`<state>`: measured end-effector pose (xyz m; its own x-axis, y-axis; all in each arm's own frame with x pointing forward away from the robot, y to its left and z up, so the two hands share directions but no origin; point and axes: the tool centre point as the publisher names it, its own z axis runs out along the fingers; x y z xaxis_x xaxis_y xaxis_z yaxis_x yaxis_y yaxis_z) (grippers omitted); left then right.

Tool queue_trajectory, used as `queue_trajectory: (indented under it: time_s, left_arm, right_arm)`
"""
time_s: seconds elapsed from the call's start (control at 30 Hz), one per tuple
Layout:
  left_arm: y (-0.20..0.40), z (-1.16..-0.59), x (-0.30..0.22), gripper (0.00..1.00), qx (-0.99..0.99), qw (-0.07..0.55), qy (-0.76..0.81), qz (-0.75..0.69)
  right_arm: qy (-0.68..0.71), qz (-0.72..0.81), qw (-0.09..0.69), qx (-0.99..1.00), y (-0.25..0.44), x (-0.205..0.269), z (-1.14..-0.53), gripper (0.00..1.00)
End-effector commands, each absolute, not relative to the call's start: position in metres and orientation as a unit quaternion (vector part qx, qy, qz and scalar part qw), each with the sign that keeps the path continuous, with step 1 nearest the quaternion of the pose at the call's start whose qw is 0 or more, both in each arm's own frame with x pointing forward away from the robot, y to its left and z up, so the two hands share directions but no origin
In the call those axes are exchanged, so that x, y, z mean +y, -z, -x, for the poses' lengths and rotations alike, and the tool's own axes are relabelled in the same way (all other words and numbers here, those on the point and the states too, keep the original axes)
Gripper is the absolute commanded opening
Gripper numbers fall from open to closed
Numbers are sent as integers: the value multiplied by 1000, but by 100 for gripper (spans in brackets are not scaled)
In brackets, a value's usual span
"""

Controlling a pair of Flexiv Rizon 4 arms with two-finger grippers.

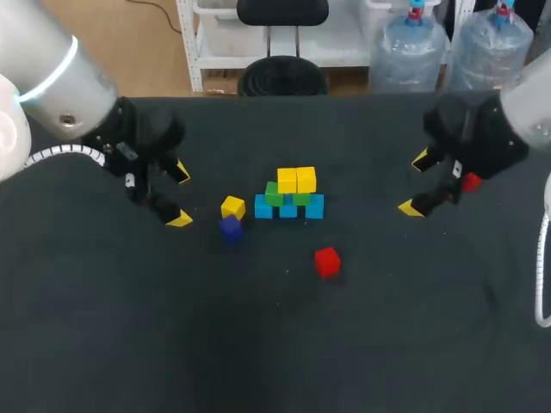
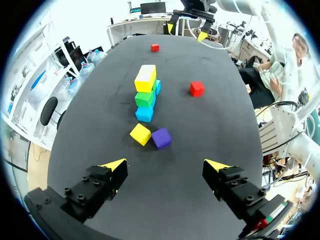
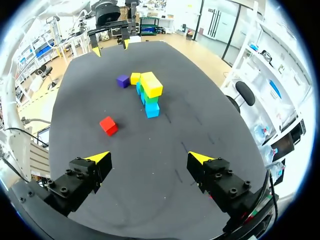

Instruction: Place the blue cubes, place green cubes on the blue cubes, place the yellow cubes on the green cubes, then place the red cubes on the yellow cubes, and place purple cube on the red cubes.

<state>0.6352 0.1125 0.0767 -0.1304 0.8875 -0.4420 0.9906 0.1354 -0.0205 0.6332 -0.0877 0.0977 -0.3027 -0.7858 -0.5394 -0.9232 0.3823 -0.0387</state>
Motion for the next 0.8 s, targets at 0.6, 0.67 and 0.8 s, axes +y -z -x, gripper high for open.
queue_trajectory:
  time_s: [0.6, 0.67, 0.8]
  left_arm:
    - [-58, -671, 101, 100, 592, 110, 126, -788]
    - [-55, -677, 95, 100, 588, 99, 110, -795]
    - [-49, -690, 83, 100, 571, 88, 111, -809]
  right_arm:
    - [-143, 538, 244, 794, -97, -88, -634, 100]
    - [-143, 538, 244, 794, -97, -88, -634, 100]
    - [-143, 538, 244, 794, -97, -88, -634, 100]
